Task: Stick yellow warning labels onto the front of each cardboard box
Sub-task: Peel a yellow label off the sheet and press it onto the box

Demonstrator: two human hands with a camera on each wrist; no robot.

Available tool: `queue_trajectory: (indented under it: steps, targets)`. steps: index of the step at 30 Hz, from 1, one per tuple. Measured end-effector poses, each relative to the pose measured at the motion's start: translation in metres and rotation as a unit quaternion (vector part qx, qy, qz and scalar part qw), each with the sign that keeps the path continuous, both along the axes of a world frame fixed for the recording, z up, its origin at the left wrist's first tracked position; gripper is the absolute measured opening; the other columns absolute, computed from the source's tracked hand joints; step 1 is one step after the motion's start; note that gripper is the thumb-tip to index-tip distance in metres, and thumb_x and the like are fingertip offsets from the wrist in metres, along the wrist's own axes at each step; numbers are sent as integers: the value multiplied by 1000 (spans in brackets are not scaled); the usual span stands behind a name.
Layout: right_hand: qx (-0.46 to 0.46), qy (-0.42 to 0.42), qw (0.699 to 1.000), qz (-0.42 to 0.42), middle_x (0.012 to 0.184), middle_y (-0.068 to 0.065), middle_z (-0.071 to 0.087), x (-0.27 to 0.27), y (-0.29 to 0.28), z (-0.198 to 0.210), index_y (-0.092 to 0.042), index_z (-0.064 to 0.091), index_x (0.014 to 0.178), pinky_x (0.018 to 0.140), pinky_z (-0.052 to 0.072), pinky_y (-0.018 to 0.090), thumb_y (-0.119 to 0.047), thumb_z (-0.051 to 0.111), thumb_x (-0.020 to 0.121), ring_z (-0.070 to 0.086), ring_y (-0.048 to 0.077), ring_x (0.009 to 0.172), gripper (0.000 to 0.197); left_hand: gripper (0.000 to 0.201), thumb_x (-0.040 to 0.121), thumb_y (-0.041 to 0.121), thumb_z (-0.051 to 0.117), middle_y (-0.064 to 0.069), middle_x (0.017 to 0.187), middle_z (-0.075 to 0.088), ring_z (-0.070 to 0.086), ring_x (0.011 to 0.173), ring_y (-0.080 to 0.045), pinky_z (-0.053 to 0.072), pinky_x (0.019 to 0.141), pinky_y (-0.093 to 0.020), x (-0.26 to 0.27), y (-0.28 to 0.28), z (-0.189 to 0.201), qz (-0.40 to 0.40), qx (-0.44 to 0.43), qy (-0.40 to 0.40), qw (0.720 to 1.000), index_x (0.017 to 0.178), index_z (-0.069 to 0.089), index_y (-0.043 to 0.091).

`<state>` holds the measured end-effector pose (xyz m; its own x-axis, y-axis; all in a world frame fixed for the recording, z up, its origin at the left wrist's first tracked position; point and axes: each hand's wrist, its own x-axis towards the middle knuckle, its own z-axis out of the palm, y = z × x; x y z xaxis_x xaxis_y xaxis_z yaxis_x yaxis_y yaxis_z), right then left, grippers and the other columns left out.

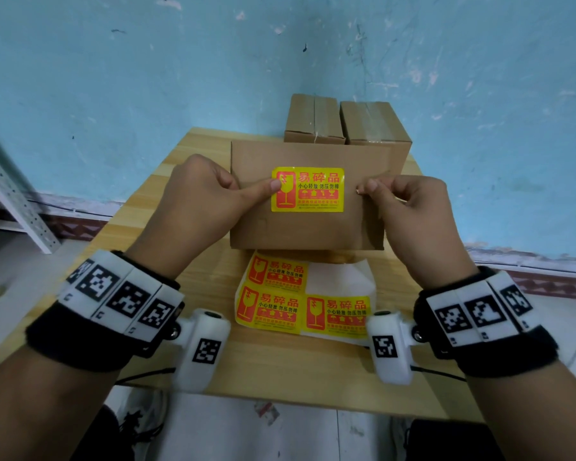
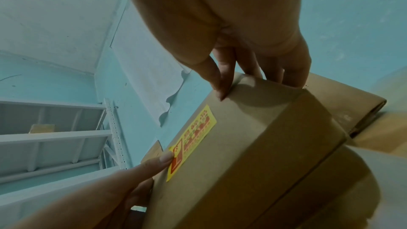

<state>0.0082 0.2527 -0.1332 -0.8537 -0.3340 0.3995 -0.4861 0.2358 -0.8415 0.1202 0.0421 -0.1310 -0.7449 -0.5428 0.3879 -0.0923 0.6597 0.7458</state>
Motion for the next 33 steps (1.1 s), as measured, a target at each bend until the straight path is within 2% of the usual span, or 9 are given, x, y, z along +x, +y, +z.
queue_trajectory:
  steps: [5, 8, 12, 16, 20, 23, 25, 29, 33]
  targets:
    - [-29, -59, 998, 21, 63, -6, 60, 5, 2, 4, -18, 66, 67, 56, 41, 25, -15, 63, 94, 49, 6, 54, 28, 68, 72, 56, 78, -6, 40, 38, 44, 47, -20, 46, 57, -39, 0, 2, 0, 3, -3, 0, 1000, 36, 42, 10]
    - [-21, -43, 999, 13, 67, 2, 63, 5, 2, 3, -18, 64, 71, 57, 47, 31, -22, 78, 83, 57, 18, 61, 19, 67, 72, 56, 78, -10, 43, 41, 46, 48, -21, 48, 57, -42, 0, 2, 0, 2, -2, -7, 1000, 38, 45, 9]
    - [-21, -32, 999, -15, 78, 6, 66, 2, 1, -1, -20, 59, 77, 62, 56, 46, -26, 84, 76, 60, 20, 65, 26, 67, 71, 56, 79, -10, 44, 40, 46, 49, -22, 49, 57, -42, 1, 2, 1, 2, 7, -9, 1000, 41, 49, 4]
    - [-18, -17, 999, -34, 68, 5, 57, 2, 0, -3, -17, 51, 74, 55, 51, 40, -35, 87, 71, 54, 19, 57, 40, 71, 66, 58, 81, -13, 47, 40, 49, 53, -27, 57, 64, -51, 0, 2, 1, 2, 35, -22, 999, 47, 55, -5]
    - [16, 4, 998, -67, 69, 10, 58, 4, -4, -5, -21, 47, 66, 61, 56, 51, -58, 84, 54, 65, 34, 68, 54, 75, 62, 66, 79, -12, 47, 38, 55, 54, -31, 57, 64, -55, 1, 7, 3, 17, 45, -22, 999, 45, 49, -1]
    - [32, 27, 996, -84, 74, 13, 59, 3, -5, -7, -21, 44, 62, 62, 56, 49, -58, 85, 54, 64, 32, 70, 55, 88, 56, 74, 77, -17, 48, 43, 65, 61, -39, 58, 65, -56, 1, 5, 4, 24, 66, -27, 997, 51, 51, -9]
    - [29, 31, 996, -85, 70, 11, 57, 3, -4, -6, -21, 43, 61, 59, 55, 47, -58, 85, 54, 64, 34, 68, 56, 95, 51, 78, 76, -15, 49, 41, 61, 57, -34, 58, 67, -58, 0, 1, 3, 14, 91, -28, 995, 55, 50, -14]
    - [33, 31, 996, -83, 68, 8, 55, 3, -3, -5, -20, 44, 61, 58, 56, 45, -54, 87, 56, 66, 33, 68, 55, 70, 55, 71, 76, -4, 44, 33, 52, 55, -25, 58, 69, -60, 1, 1, 4, 19, 102, -24, 994, 39, 42, 12]
    - [32, 38, 995, -83, 69, 11, 57, 1, -2, -7, -21, 43, 60, 57, 56, 46, -59, 84, 54, 65, 32, 68, 56, 69, 64, 63, 77, 6, 36, 35, 54, 54, -22, 60, 71, -56, 1, -1, 4, 12, 132, -20, 991, 32, 40, 15]
